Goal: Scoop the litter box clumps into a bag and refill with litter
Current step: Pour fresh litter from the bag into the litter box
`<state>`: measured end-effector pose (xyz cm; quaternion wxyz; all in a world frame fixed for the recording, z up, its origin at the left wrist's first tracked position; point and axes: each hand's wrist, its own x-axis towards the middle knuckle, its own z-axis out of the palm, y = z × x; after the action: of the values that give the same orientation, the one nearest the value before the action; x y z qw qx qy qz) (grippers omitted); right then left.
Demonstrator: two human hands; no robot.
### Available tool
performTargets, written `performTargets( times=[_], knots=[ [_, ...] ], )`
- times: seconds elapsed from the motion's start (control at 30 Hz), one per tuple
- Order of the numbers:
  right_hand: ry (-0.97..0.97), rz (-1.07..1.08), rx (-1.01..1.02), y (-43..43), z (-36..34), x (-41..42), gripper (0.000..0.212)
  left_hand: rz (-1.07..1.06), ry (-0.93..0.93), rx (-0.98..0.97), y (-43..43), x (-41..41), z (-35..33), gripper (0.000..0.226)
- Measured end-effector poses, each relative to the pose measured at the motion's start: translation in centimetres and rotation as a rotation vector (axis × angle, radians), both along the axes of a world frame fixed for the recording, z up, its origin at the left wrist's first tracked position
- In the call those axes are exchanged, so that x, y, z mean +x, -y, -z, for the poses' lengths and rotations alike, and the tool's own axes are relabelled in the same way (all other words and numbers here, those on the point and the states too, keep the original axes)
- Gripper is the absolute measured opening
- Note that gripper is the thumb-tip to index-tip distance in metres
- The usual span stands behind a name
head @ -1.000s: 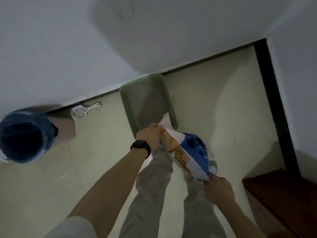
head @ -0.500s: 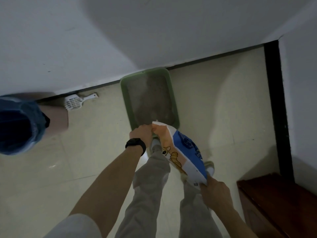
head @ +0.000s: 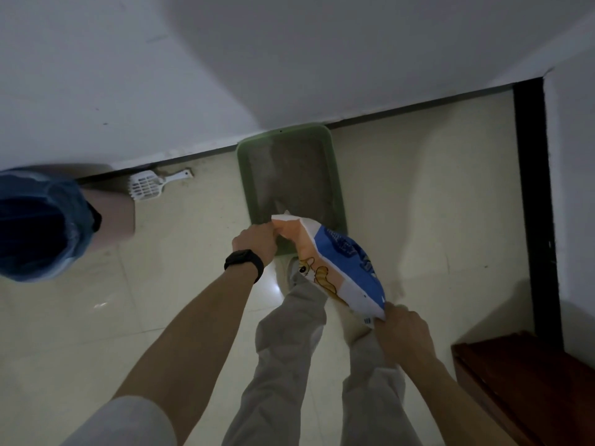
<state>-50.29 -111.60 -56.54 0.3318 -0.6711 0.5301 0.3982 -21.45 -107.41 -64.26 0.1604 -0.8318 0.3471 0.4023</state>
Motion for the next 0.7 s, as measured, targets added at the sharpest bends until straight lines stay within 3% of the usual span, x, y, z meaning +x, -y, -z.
performTargets(
  times=[0.3, 0.47, 0.7],
  knots=[
    [0.034, -0.029, -0.034, 1.7, 1.0, 0.8, 0.023, -0.079, 0.043, -0.001, 1.8, -1.0, 0.1, 0.029],
    [0.001, -0.057, -0.035, 2.2, 0.8, -1.8, 0.015, -0.168, -0.065, -0.064, 1.5, -2.8, 1.4, 0.026],
    [-0.151, -0.035, 0.027, 0.7, 0.1, -5.4, 0.018, -0.137, -0.213, -0.091, 2.8, -7.4, 2.1, 0.030]
  ],
)
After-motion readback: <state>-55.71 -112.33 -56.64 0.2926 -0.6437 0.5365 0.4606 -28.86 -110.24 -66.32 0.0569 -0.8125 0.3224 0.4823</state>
